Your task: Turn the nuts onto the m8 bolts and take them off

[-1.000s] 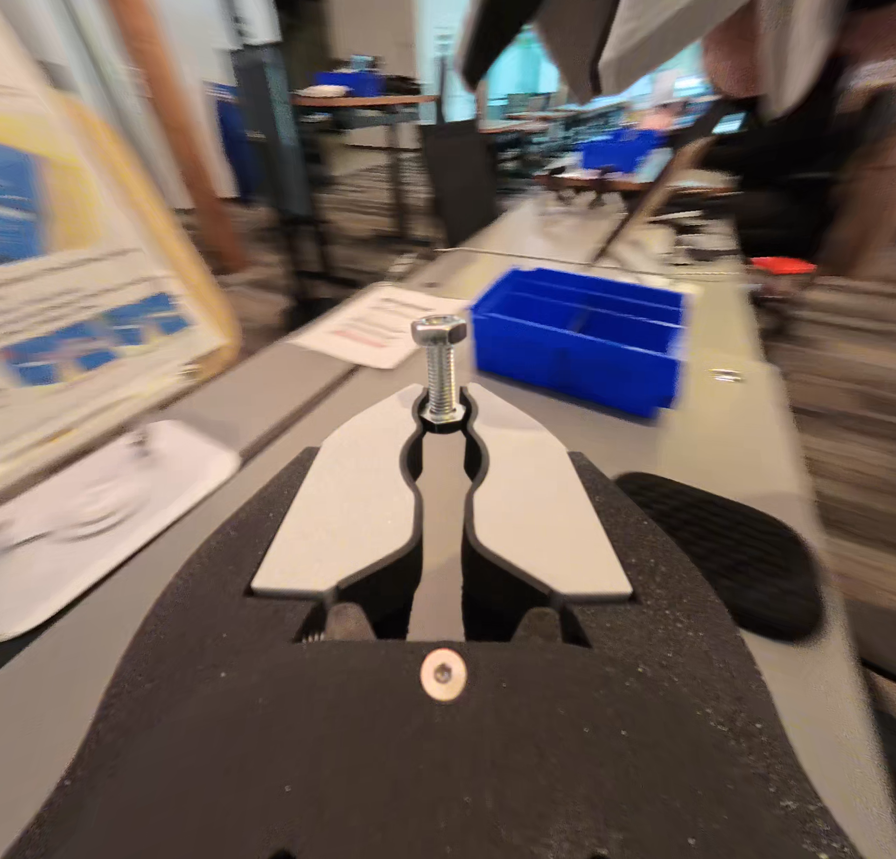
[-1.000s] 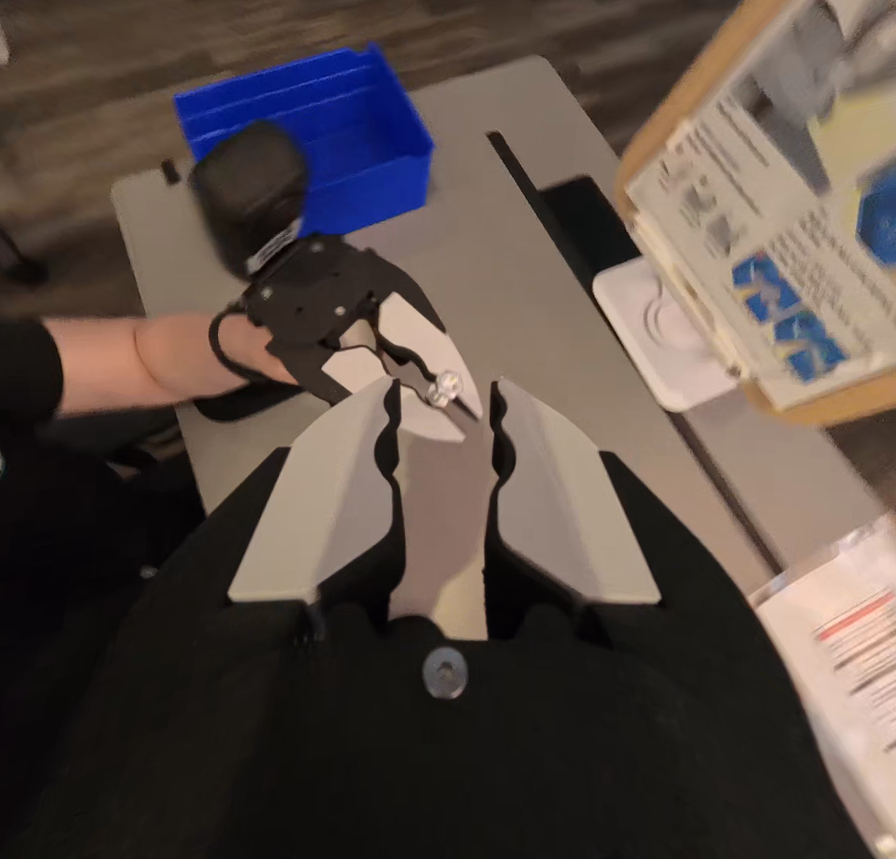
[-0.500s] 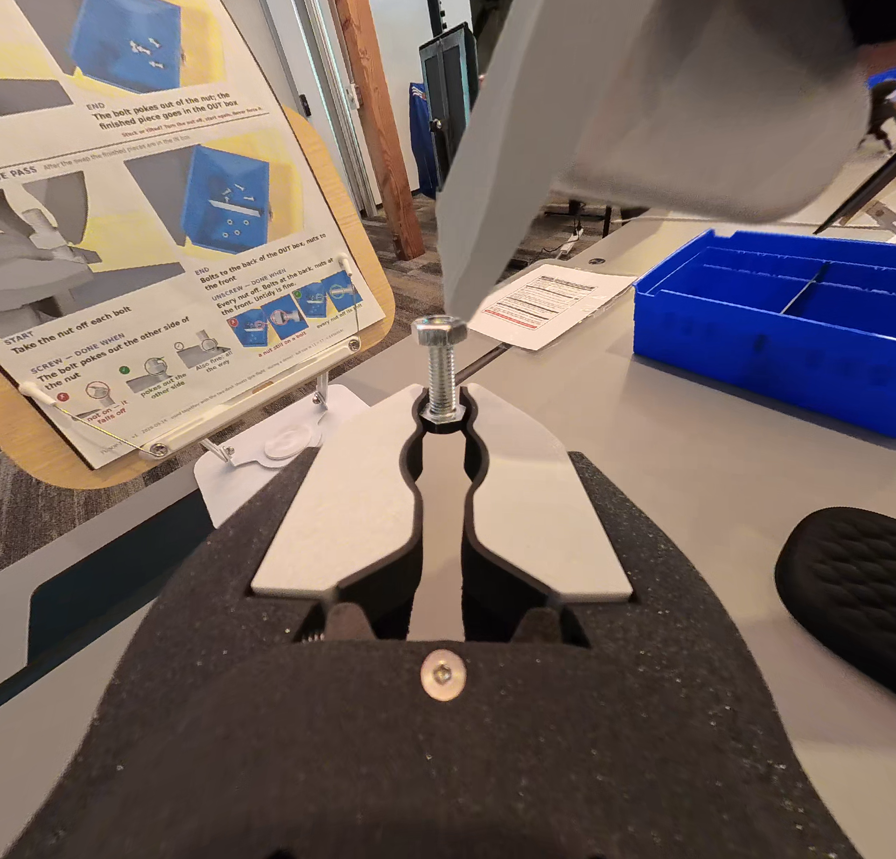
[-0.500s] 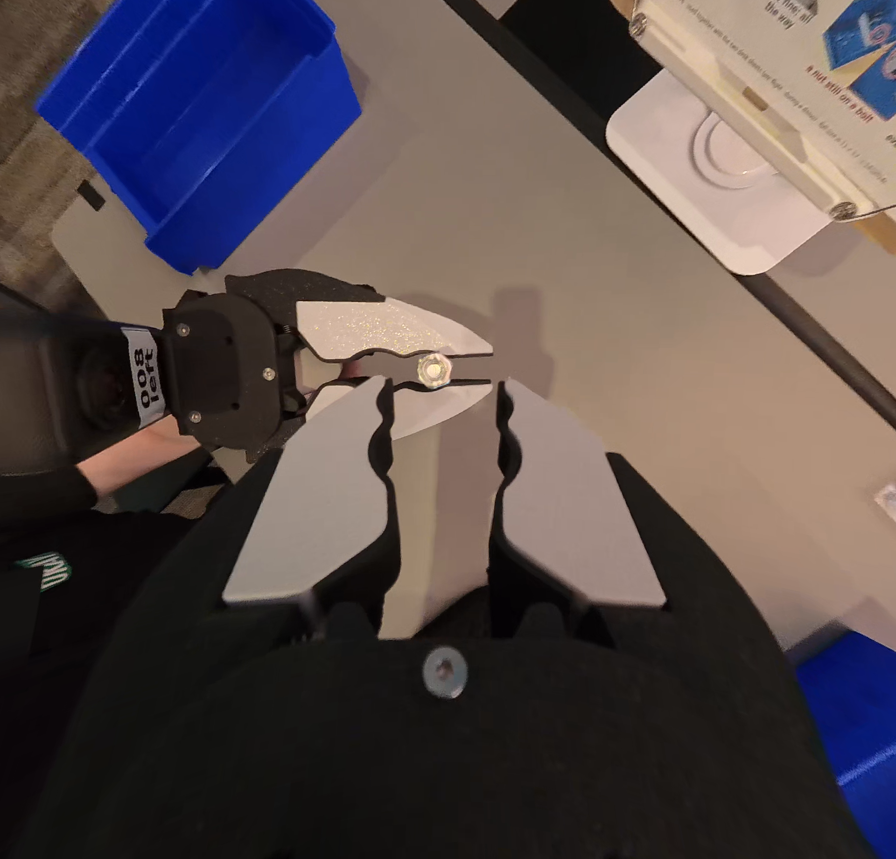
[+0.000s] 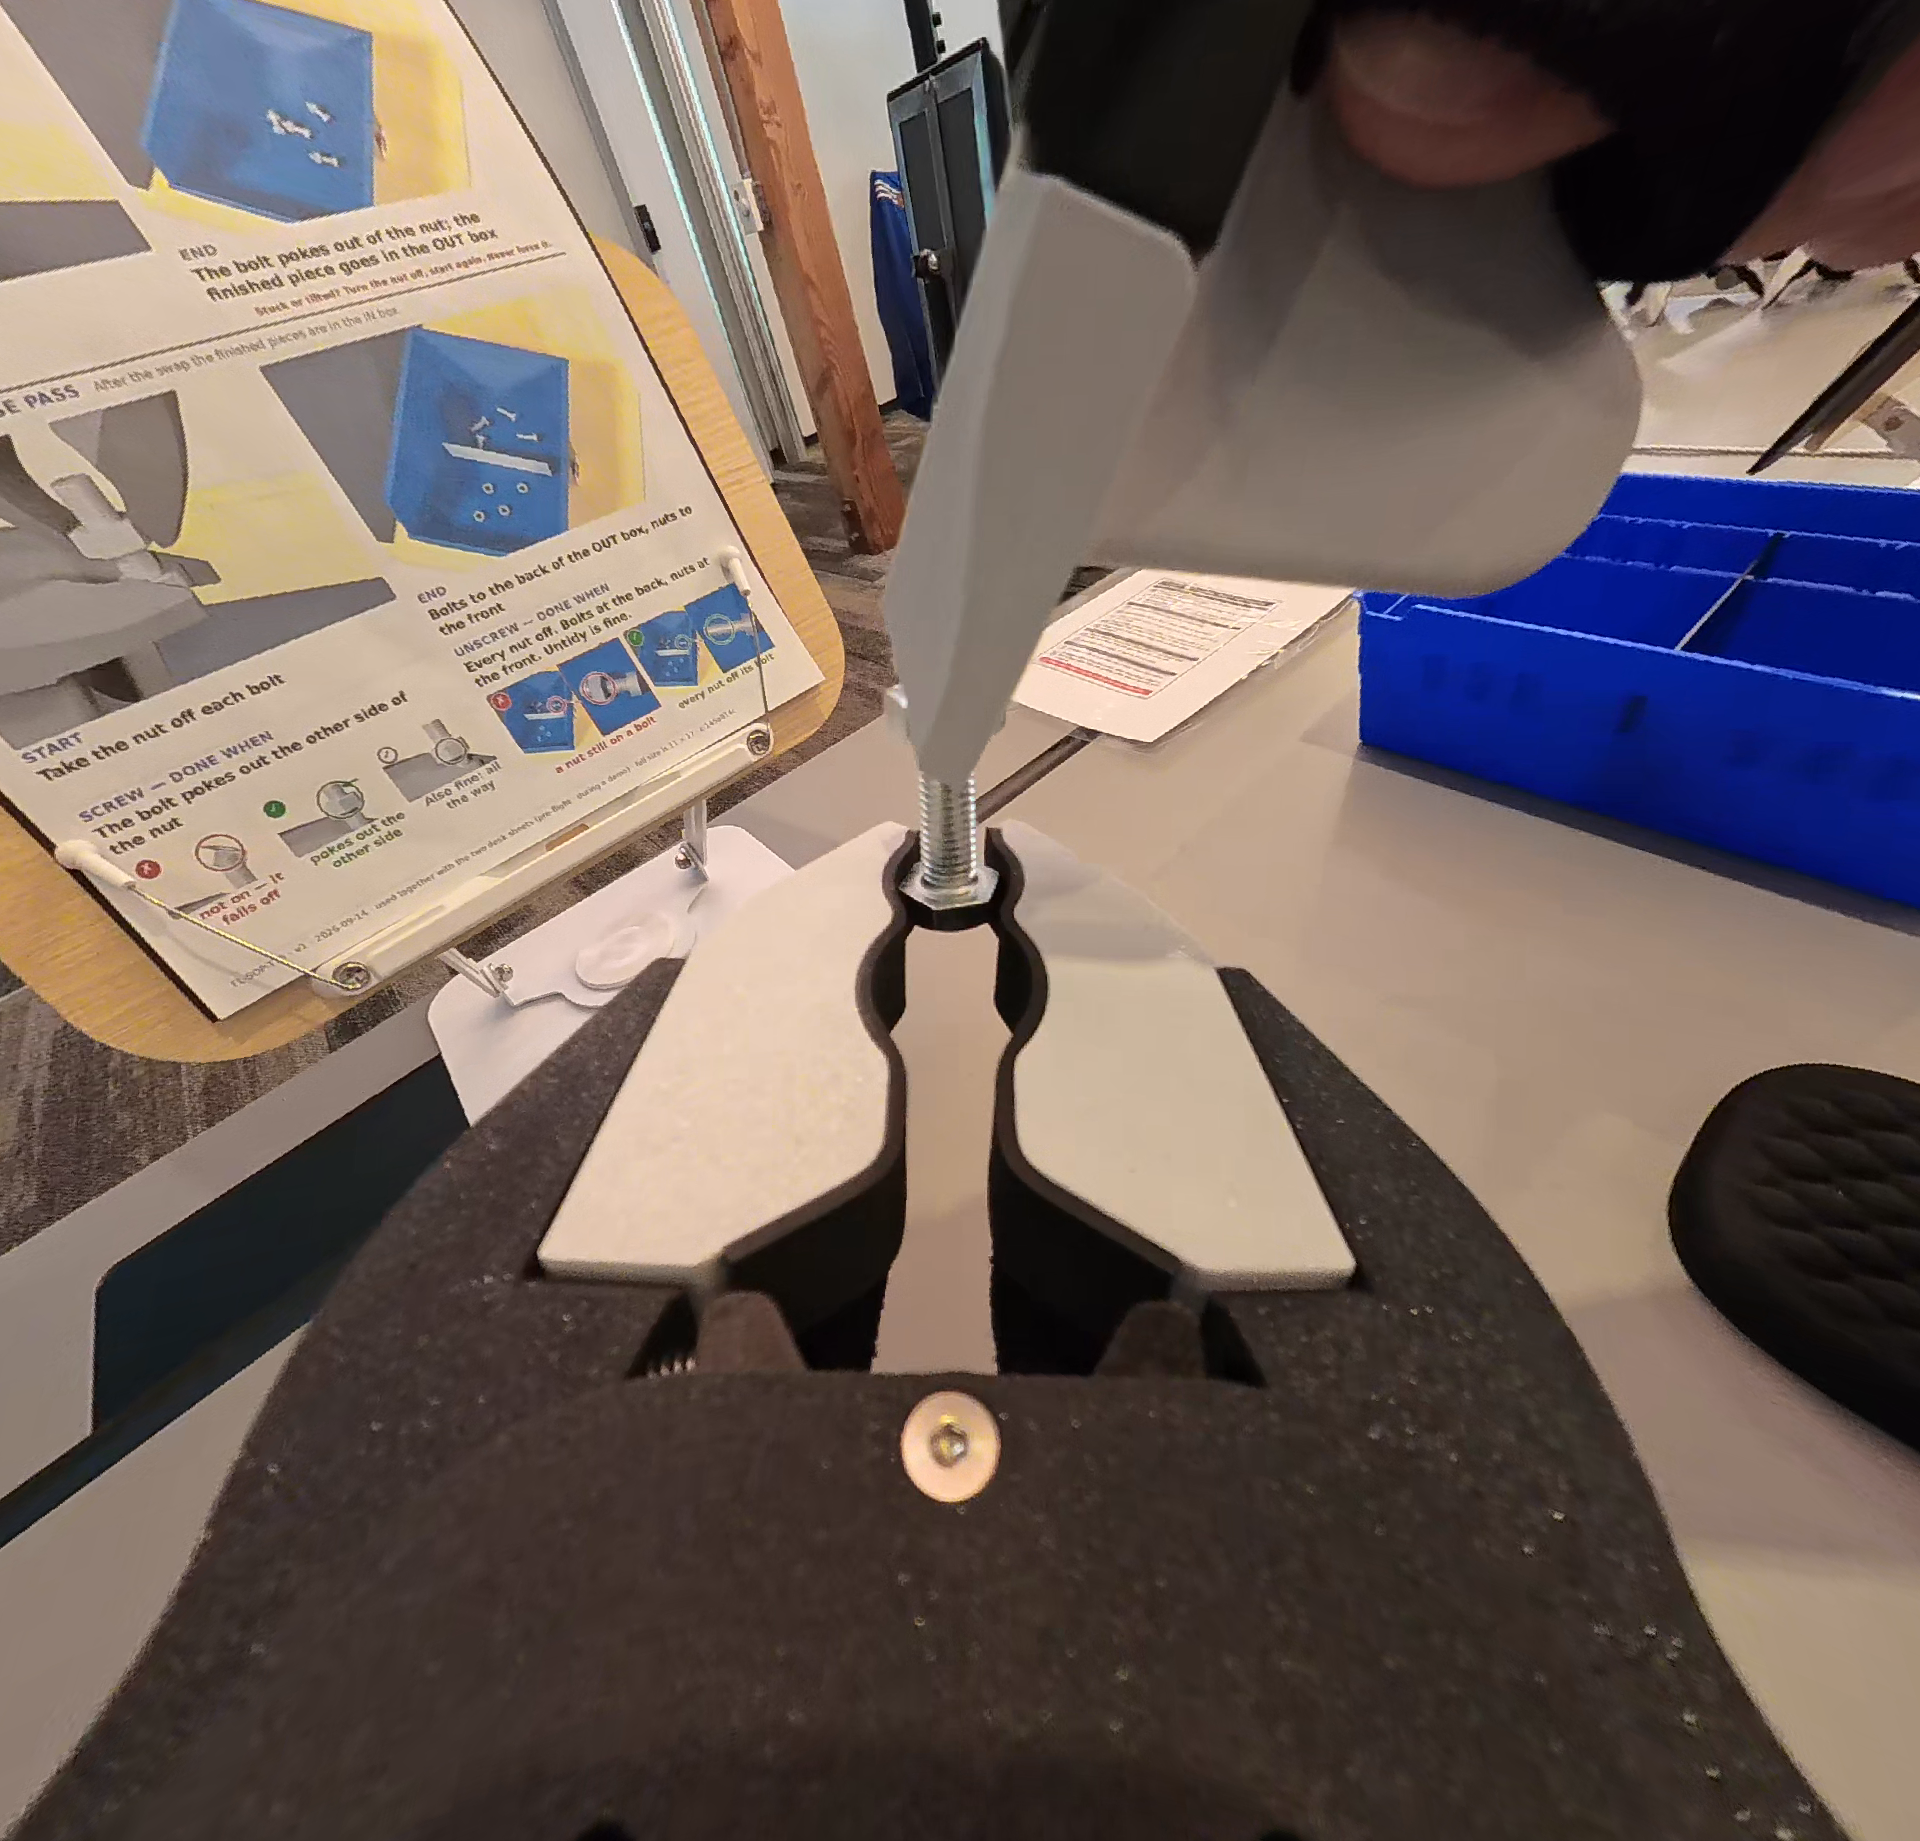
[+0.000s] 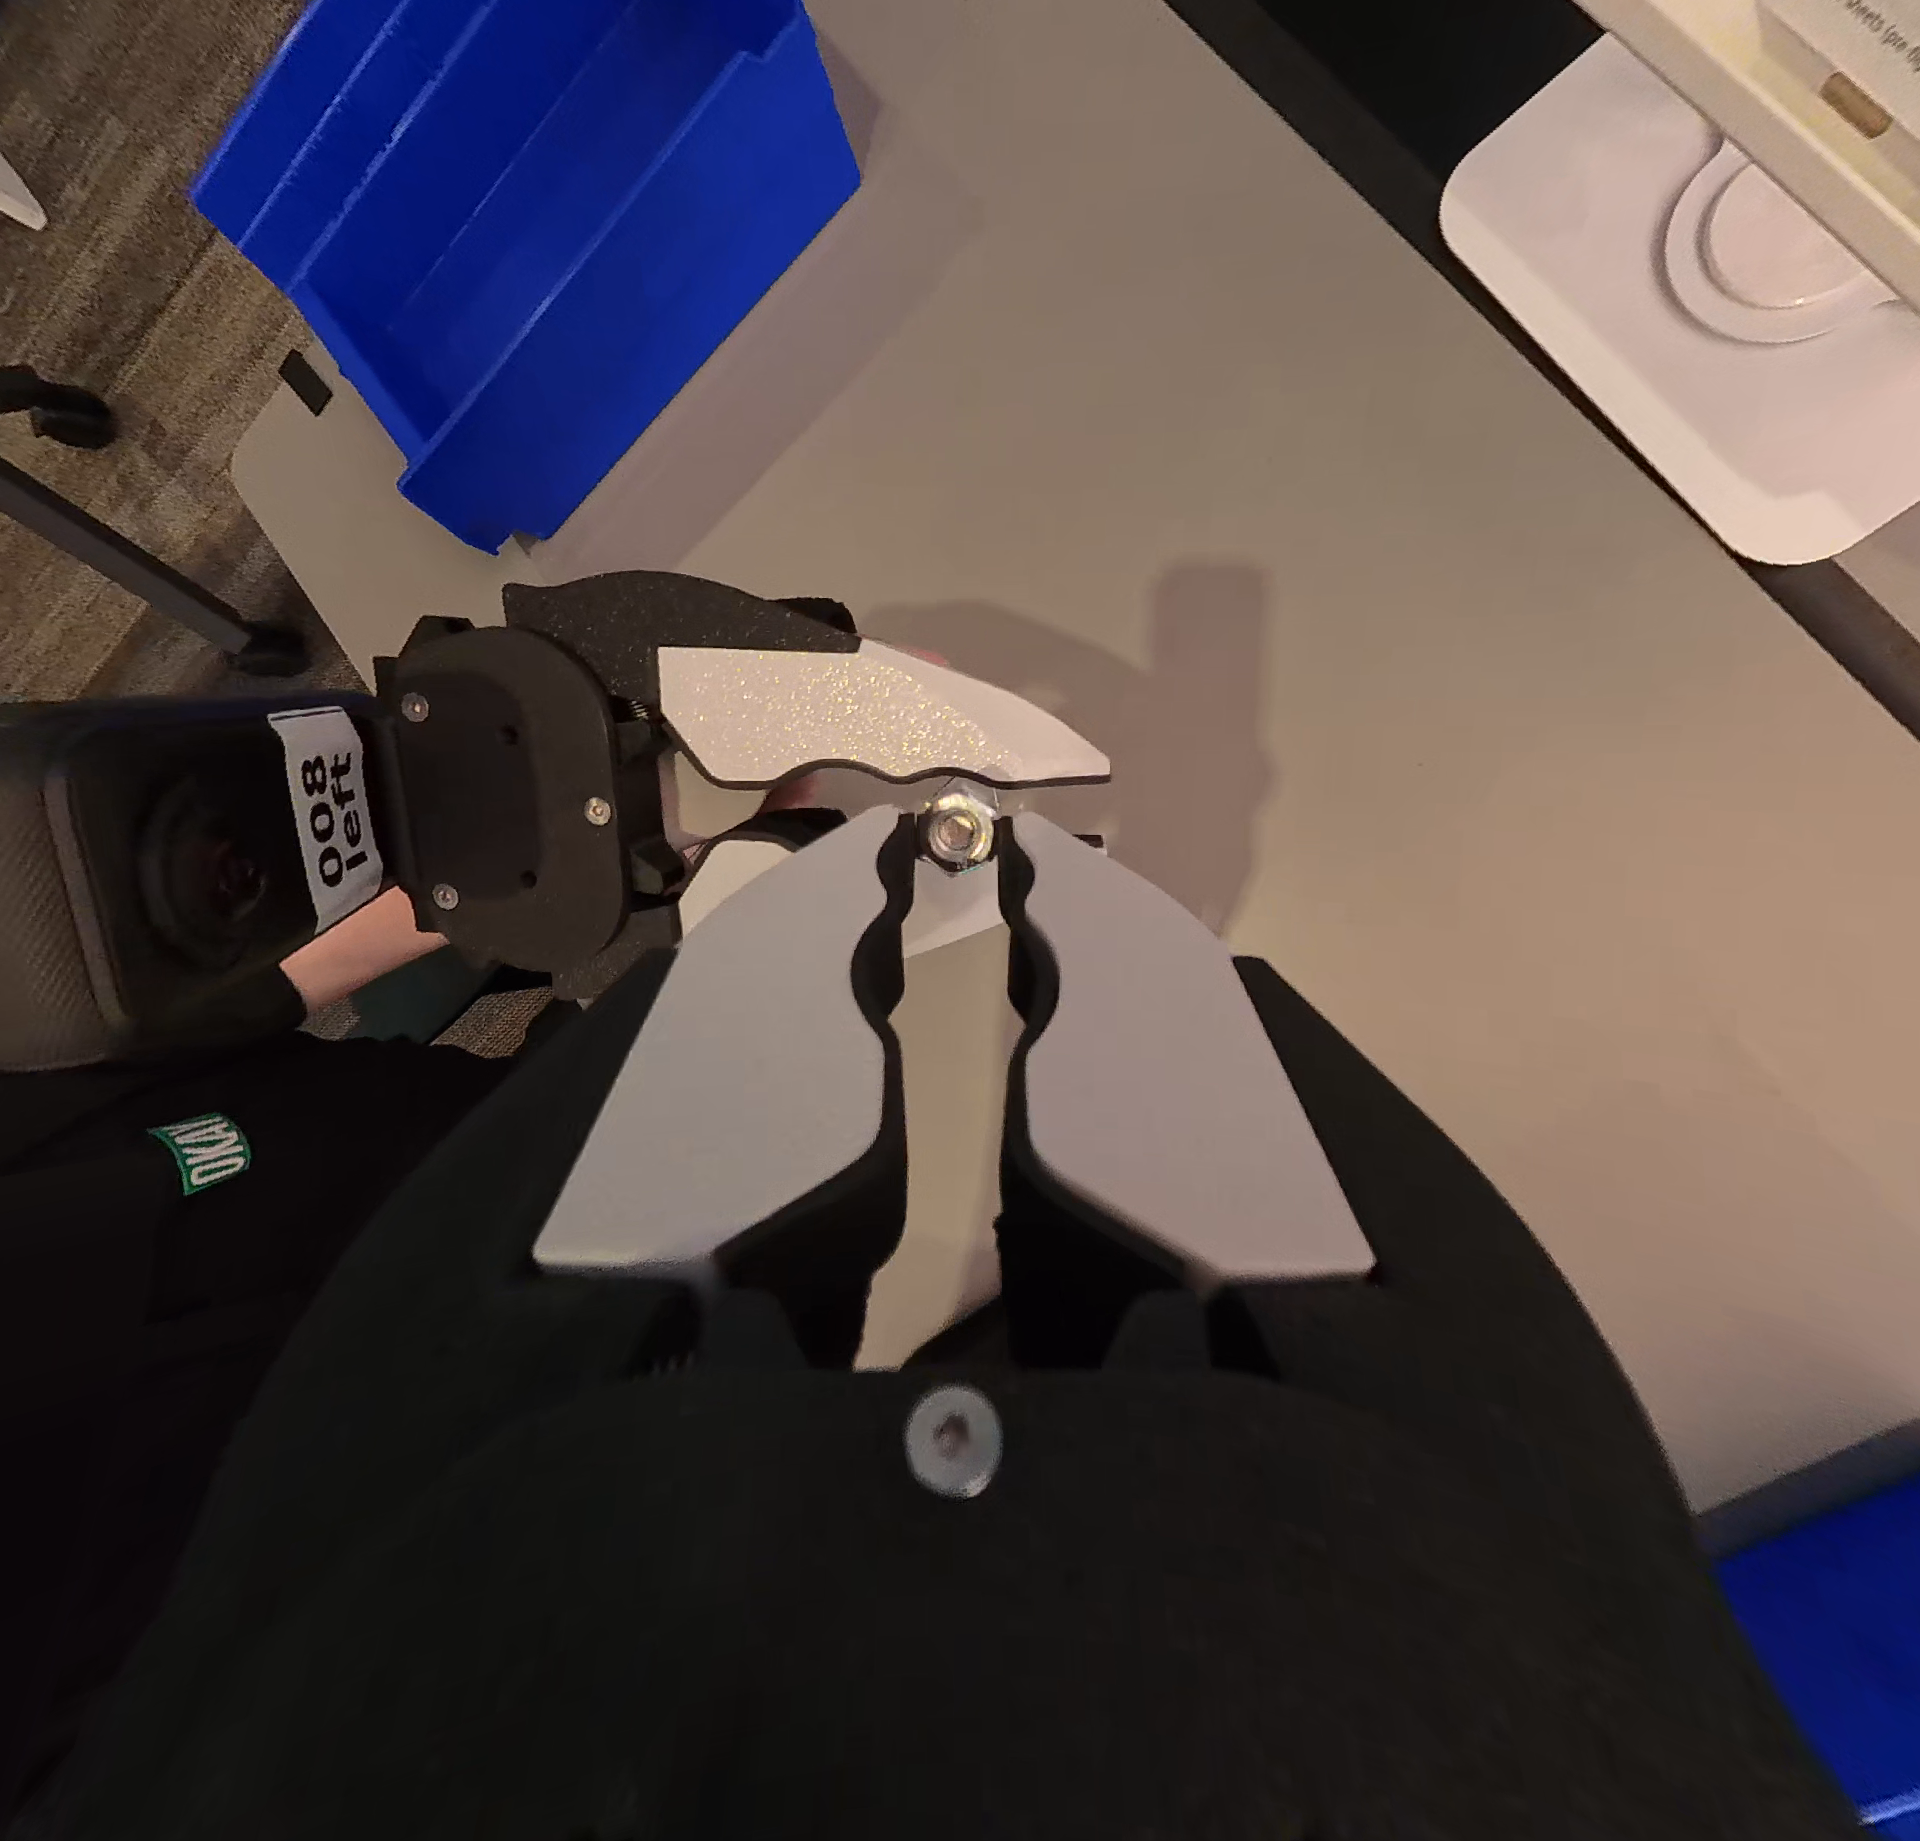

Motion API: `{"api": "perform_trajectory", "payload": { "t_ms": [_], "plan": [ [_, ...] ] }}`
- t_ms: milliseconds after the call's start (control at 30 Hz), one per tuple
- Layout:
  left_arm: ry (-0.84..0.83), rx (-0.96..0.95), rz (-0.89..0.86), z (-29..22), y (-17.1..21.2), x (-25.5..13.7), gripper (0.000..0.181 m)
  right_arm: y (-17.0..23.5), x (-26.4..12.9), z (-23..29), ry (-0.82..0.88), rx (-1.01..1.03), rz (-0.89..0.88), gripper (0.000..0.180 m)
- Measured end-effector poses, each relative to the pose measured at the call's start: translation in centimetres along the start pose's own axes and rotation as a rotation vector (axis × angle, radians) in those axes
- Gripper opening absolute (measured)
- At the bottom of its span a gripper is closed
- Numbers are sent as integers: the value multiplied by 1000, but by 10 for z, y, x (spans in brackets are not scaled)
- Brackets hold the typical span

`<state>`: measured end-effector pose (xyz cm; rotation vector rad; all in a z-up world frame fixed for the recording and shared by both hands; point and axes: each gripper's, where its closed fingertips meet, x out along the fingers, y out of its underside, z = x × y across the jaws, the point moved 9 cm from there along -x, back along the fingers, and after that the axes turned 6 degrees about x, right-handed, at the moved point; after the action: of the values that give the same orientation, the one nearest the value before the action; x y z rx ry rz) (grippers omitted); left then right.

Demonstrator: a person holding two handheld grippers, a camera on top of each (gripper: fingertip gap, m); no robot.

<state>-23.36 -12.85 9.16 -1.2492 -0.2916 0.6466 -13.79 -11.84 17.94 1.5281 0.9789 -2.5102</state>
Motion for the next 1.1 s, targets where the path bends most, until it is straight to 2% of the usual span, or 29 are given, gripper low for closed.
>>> {"api": "perform_trajectory", "payload": {
  "t_ms": [100, 200, 467, 633, 933, 1100],
  "plan": [
    [42, -4, 0, 0, -1, -1, 12, 1, -2, 2, 0, -55, 17, 14],
    [187, -11, -11, 0, -4, -4, 11, 6, -7, 6, -3, -216, 55, 14],
    [914, -133, -153, -6, -19, -38, 12, 38, -31, 44, -213, -706, 63, 14],
    [1306, -186, -188, -22, -24, -59, 11, 62, -38, 70, -346, -951, 52, 14],
    [1731, -300, -215, -43, -24, -69, 11, 80, -41, 93, -460, -1164, 25, 14],
    [1904, -337, -237, -52, -25, -75, 11, 85, -42, 105, -498, -1262, 11, 14]
  ]
}}
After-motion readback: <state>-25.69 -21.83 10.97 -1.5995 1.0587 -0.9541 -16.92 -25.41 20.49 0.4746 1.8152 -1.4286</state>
